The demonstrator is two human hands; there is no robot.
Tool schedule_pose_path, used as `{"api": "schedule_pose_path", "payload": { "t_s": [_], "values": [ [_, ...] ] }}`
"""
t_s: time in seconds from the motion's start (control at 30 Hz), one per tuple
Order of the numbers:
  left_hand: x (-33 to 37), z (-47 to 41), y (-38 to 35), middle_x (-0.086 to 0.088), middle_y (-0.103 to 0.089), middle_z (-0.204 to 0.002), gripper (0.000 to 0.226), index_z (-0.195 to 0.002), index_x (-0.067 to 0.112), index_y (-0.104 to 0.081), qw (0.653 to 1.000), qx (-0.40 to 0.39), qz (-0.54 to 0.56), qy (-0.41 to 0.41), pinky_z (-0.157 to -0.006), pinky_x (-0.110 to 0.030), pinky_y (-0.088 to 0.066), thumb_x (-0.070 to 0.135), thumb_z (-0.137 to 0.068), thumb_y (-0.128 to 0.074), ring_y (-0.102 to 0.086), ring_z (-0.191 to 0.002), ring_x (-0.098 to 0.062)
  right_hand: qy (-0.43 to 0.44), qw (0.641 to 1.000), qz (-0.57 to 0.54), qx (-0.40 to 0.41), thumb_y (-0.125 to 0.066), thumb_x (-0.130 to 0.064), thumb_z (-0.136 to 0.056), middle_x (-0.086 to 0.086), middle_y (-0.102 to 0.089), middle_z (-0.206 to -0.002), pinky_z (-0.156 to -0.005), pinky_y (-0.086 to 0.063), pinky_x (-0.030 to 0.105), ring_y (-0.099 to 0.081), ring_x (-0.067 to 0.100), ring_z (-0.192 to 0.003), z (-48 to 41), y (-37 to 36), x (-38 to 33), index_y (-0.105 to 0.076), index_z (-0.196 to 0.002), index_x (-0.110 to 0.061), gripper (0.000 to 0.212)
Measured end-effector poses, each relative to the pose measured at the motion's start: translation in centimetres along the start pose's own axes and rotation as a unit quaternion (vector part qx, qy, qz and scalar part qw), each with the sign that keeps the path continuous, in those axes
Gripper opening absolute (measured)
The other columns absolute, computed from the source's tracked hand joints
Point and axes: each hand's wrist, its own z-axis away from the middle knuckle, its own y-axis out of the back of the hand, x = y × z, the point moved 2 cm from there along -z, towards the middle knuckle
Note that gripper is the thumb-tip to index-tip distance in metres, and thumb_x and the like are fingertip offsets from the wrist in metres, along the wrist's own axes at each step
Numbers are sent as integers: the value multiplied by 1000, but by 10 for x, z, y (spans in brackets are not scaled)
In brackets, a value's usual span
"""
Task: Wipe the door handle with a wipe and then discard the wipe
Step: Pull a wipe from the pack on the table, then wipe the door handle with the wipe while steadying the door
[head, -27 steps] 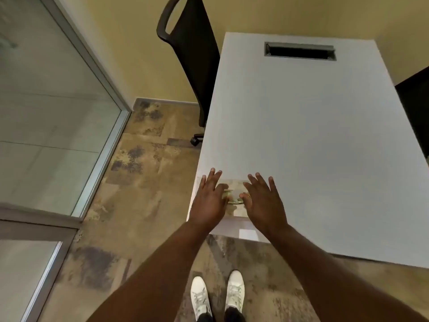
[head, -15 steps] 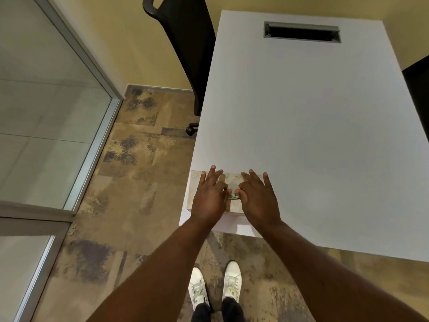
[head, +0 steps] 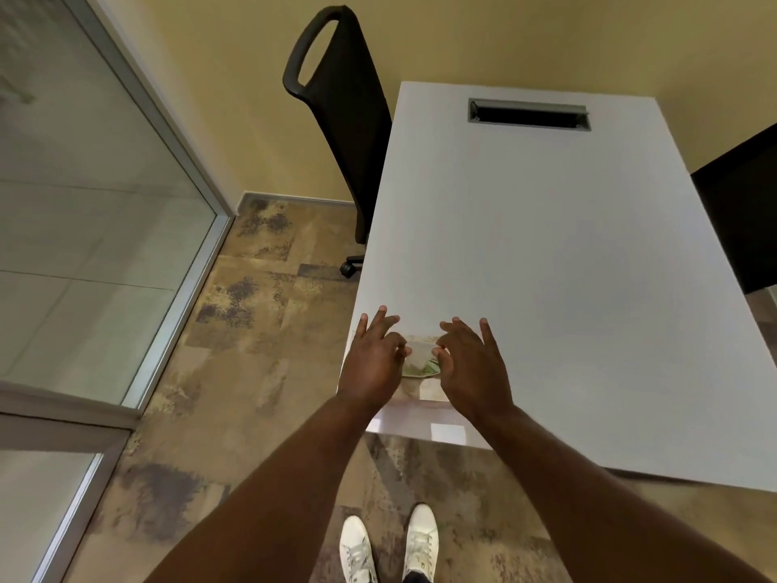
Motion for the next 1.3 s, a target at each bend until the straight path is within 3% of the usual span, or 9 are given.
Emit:
{"api": "schedule_pose_path", "payload": {
  "t_s": [0.17, 0.37, 0.43, 0.5, 0.6, 0.73, 0.9, 1.1, 1.3],
  "values": [
    [9, 1, 22, -3, -56, -148, 12, -105, 18, -73, 1000, 7, -12, -20, -124, -23, 10, 19, -100, -61, -28, -153, -15, 13, 999, -37, 27, -62, -20, -95, 3, -72, -124, -124, -22, 51, -61, 19, -127, -1, 24, -8, -66, -100, -16, 8],
    [24, -7, 79, -2, -64, -138, 8, -107, 23, -60, 999, 43, 0, -15, -124, -23, -8, 26, -99, -60, -40, -147, -16, 29, 987, -140, 67, -64, -20, -91, 2, -72, -124, -116, -37, 39, -65, 22, -118, -15, 65, -35, -66, -101, -13, 12],
    [29, -12, 101, -2, -65, -134, 10, -106, 28, -56, 998, 53, 23, 18, -113, -27, -29, 28, -98, -62, -36, -149, -22, 28, 981, -178, 69, -65, -21, -90, -1, -72, -119, -99, -52, 37, -67, 21, -110, -24, 79, -46, -66, -104, -15, 16],
    [34, -15, 125, -4, -66, -130, 14, -104, 30, -53, 996, 69, 37, 49, -95, -30, -43, 28, -96, -64, -38, -148, -27, 31, 976, -207, 58, -63, -28, -88, -2, -73, -113, -84, -54, 25, -69, 18, -103, -35, 94, -61, -65, -109, -15, 25],
    [39, -22, 166, -1, -65, -113, 18, -103, 28, -53, 993, 106, 25, 49, -77, -31, -60, 27, -93, -68, -65, -111, -25, 54, 971, -227, 52, -63, -36, -85, 2, -74, -112, -77, -43, 4, -70, 16, -99, -56, 112, -86, -63, -108, -16, 30],
    [39, -21, 225, 2, -62, -103, 19, -104, 23, -55, 986, 165, 9, 31, -68, -22, -57, 20, -92, -70, -62, -89, -15, 77, 955, -282, 51, -70, -36, -86, -5, -71, -97, -63, -44, -1, -68, 5, -82, -83, 132, -129, -58, -99, -21, 23],
    [29, 0, 302, 4, -63, -100, 14, -108, 19, -63, 970, 241, -16, 39, -71, -35, -55, 15, -95, -62, -59, -85, -16, 100, 911, -395, 60, -65, -51, -82, -15, -66, -82, -57, -50, 7, -66, 1, -75, -105, 162, -208, -56, -90, -30, 24],
    [-7, 38, 385, 3, -59, -94, 12, -101, 13, -67, 954, 281, -70, 81, -70, -39, -52, 20, -94, -61, -56, -79, -21, 121, 856, -498, 67, -69, -14, -87, 3, -63, -75, -55, -49, 14, -57, 3, -62, -126, 172, -313, -60, -87, -10, 10],
    [-55, 87, 450, 0, -62, -94, 11, -101, 16, -65, 932, 323, -98, 134, -69, -38, -50, 25, -96, -61, -58, -80, -22, 175, 822, -540, 46, -71, -12, -85, 1, -63, -72, -55, -47, 14, -53, 3, -59, -133, 164, -414, -63, -84, -8, 9]
  ]
}}
